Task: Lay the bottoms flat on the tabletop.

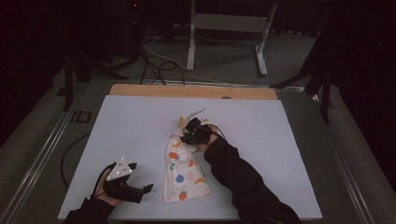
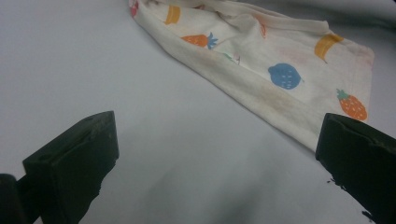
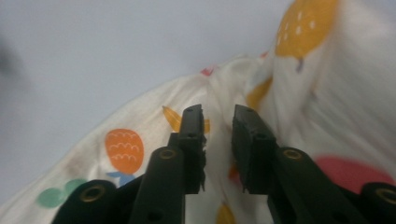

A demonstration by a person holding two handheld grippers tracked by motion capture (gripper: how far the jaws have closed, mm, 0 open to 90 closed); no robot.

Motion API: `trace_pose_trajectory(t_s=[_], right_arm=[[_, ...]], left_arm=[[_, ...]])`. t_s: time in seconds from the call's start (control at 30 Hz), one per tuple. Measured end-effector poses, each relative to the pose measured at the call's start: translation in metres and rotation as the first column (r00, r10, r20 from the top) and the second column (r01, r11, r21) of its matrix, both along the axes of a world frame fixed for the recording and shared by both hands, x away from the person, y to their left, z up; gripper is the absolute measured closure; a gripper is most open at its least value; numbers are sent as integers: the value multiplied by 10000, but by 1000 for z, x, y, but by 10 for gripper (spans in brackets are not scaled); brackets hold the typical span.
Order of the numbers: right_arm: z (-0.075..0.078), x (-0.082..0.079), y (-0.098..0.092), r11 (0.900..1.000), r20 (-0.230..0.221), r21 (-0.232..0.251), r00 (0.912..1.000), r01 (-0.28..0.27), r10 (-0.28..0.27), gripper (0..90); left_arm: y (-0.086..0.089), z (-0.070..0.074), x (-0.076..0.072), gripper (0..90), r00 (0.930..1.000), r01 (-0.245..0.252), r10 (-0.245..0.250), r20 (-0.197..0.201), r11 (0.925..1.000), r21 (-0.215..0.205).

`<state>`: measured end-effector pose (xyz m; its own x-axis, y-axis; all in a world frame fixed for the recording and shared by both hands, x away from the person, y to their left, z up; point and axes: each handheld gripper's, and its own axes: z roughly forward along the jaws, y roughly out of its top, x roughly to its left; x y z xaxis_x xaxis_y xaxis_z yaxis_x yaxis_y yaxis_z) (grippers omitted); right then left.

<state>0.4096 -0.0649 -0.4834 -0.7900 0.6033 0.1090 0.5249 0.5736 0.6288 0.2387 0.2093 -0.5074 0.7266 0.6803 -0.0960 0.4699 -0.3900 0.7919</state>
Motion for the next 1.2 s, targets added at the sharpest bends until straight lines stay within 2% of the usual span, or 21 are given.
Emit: trace_pose_trajectory(t_s=[0.17,0.23,0.33,0.47,0.53,0.63,0.67,0.87,1.0,1.03,1.1,1.13,1.17,1.2], right_arm=[[16,-6,-18,9998,407,212,9991,65,-74,716],[21,-9,-30,9984,561,512,9981,230,-259,716],[23,-10,-49,9959,692,690,9956,588,-635,716],[8,-9,-65,9928,181,711,9950,963,-978,696],[3,-10,-67,9904,-79,909,9945,1044,-1041,679],[1,-15,-66,9894,-188,1148,9959,895,-879,678],[0,-19,-64,9882,-295,1283,9963,841,-810,653],[-4,-25,-58,9904,-607,1312,9975,433,-356,551],[-7,-25,-55,9903,-796,1344,9966,339,-233,555],[-7,-26,-53,9903,-838,1344,9962,351,-239,566],[-10,-28,-46,9952,-733,966,9973,132,-62,626],[-12,-30,-45,9972,-596,739,9982,118,-73,795],[-12,-30,-45,9972,-596,739,9982,118,-73,795],[-11,-31,-46,9982,-351,569,9992,187,-167,857]], left_arm=[[0,0,0,3,10000,-8,8,40,10000,10],[0,0,0,3,10000,15,-15,-4,10000,49],[0,0,0,3,10000,-20,21,-10,10000,23],[-2,-1,1,3,10000,1,-1,-36,10000,73],[-2,-1,1,3,10000,1,-1,-51,10000,62],[-2,-2,2,3,10000,24,-24,-86,10000,97],[-2,-1,2,3,10000,6,-6,-83,10000,83],[-2,-1,2,3,10000,4,-3,-87,10000,42],[-2,-1,2,3,9999,58,-57,-94,10000,74],[-2,-1,2,3,10000,51,-50,-81,10000,72],[-2,-1,2,3,10000,65,-64,-58,10000,76],[-3,-1,2,3,9999,85,-84,-74,9999,82],[-2,-1,2,3,9999,92,-92,-68,9999,74],[-2,-1,2,3,10000,70,-70,-67,10000,56]])
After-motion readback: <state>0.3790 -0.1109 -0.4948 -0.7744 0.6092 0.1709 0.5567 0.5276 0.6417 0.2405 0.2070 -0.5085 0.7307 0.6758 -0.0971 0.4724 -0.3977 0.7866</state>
